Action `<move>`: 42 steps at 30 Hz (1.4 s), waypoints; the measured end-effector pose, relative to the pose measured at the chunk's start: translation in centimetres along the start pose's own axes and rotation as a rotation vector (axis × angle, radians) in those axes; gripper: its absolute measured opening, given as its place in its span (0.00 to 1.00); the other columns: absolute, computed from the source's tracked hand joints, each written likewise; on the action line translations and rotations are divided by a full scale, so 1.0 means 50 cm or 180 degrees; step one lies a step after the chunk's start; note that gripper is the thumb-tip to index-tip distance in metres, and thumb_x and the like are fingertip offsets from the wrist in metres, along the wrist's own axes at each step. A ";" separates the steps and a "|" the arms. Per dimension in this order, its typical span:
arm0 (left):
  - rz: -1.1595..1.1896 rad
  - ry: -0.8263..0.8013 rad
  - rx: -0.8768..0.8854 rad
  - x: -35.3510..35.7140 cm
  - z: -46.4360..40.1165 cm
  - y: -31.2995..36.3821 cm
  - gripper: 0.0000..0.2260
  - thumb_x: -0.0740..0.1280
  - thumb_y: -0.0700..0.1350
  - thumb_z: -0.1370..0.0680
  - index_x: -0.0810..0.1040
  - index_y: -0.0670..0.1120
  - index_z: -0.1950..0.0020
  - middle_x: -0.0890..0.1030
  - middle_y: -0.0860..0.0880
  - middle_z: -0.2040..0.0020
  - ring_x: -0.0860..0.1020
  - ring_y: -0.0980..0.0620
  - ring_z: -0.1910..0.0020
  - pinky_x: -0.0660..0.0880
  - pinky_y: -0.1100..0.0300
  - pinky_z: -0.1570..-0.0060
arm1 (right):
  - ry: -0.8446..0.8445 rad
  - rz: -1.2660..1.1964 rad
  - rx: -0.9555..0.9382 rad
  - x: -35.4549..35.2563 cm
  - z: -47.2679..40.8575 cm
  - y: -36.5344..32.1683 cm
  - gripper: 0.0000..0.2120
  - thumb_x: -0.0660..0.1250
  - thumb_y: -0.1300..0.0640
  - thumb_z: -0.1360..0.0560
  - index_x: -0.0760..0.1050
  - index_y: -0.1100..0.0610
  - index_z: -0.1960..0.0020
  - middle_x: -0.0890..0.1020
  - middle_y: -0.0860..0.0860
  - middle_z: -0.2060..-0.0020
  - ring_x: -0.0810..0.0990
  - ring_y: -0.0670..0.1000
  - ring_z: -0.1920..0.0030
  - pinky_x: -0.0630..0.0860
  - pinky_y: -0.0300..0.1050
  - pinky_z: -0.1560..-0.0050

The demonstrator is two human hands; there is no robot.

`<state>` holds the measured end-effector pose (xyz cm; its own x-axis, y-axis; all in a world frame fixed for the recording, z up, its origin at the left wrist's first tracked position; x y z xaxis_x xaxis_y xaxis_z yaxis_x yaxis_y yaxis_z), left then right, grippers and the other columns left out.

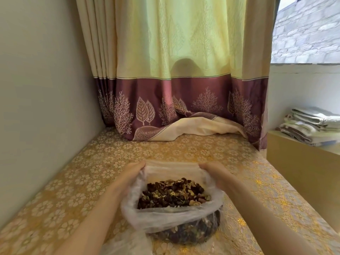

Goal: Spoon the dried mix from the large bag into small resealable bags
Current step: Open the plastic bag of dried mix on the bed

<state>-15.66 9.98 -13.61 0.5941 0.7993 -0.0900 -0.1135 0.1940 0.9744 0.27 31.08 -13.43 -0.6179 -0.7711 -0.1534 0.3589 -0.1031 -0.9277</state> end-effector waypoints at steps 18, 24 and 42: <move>-0.1500 0.0485 0.0888 -0.034 -0.030 0.038 0.11 0.64 0.42 0.22 0.78 0.44 0.41 0.78 0.51 0.47 0.76 0.56 0.55 0.75 0.63 0.57 | 0.0885 0.3136 -0.2232 0.009 0.001 -0.069 0.14 0.62 0.53 0.21 0.76 0.55 0.38 0.75 0.52 0.36 0.70 0.52 0.36 0.65 0.47 0.35; -0.2071 -0.0158 0.1010 0.022 -0.009 0.018 0.08 0.65 0.43 0.23 0.79 0.44 0.45 0.79 0.48 0.52 0.74 0.55 0.61 0.70 0.68 0.68 | 0.0442 0.3989 -0.1802 0.030 -0.007 -0.028 0.14 0.58 0.57 0.19 0.74 0.57 0.36 0.78 0.54 0.41 0.76 0.54 0.42 0.74 0.48 0.42; -0.2797 0.0031 0.2221 0.046 0.182 0.070 0.08 0.66 0.49 0.24 0.77 0.52 0.45 0.77 0.59 0.54 0.72 0.66 0.56 0.72 0.68 0.52 | -0.0159 0.3393 -0.2576 0.011 0.184 -0.014 0.21 0.61 0.46 0.21 0.70 0.52 0.31 0.72 0.47 0.33 0.69 0.48 0.34 0.64 0.44 0.33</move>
<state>-7.47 7.31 -8.55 0.2417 0.5468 -0.8016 0.8149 0.3341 0.4736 6.12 24.93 -9.71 -0.2651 -0.2655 -0.9270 0.1232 0.9441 -0.3056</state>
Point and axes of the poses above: each hand's wrist, its own z-axis away from the middle knuckle, its own x-axis out of the palm, y = z × x, the point moved 6 cm from there along -z, towards the middle knuckle
